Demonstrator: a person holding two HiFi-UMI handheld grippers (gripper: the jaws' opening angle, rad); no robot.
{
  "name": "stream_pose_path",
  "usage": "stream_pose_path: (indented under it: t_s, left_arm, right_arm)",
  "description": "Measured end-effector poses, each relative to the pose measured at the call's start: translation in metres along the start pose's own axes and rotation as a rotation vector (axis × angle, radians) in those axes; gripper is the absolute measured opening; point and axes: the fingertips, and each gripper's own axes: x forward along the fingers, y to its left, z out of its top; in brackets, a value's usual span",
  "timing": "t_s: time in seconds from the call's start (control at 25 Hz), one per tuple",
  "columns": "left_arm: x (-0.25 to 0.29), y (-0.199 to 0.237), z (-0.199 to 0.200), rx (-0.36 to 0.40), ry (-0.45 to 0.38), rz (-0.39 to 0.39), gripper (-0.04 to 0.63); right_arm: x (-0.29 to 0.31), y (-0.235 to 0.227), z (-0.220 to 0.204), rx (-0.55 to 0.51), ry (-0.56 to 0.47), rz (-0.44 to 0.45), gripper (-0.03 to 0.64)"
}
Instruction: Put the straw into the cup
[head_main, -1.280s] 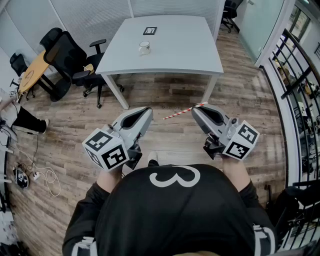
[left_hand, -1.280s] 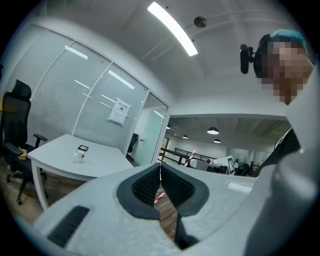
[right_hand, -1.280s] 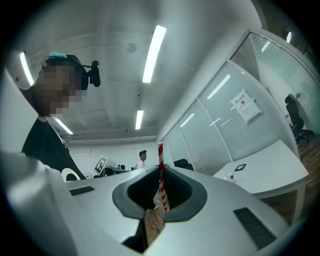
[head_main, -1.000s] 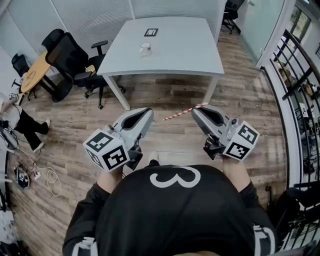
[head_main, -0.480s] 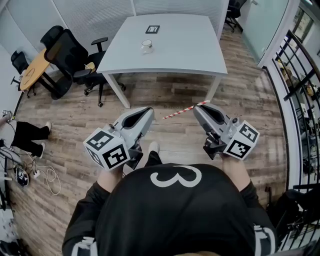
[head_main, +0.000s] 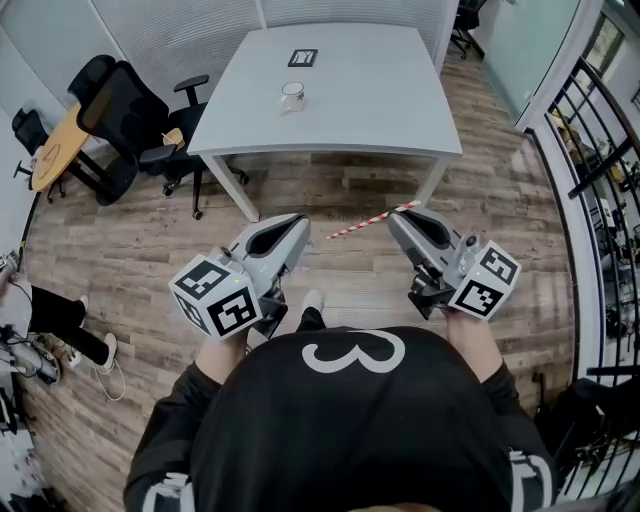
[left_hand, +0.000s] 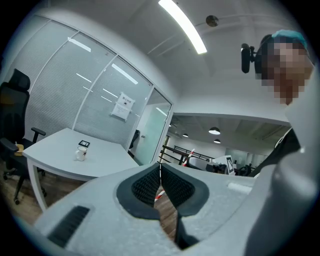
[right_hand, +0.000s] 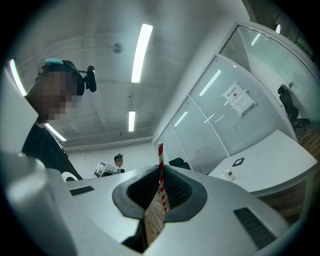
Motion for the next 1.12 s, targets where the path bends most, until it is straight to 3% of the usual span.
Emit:
stream_pose_path:
  t_s: [1.12]
  left_arm:
    - [0.054, 0.232, 0.068, -0.067, 0.039, -0.065, 0.02]
  right_arm:
    - [0.188, -0.137, -0.004, 0.023, 0.014, -0.132, 0.031]
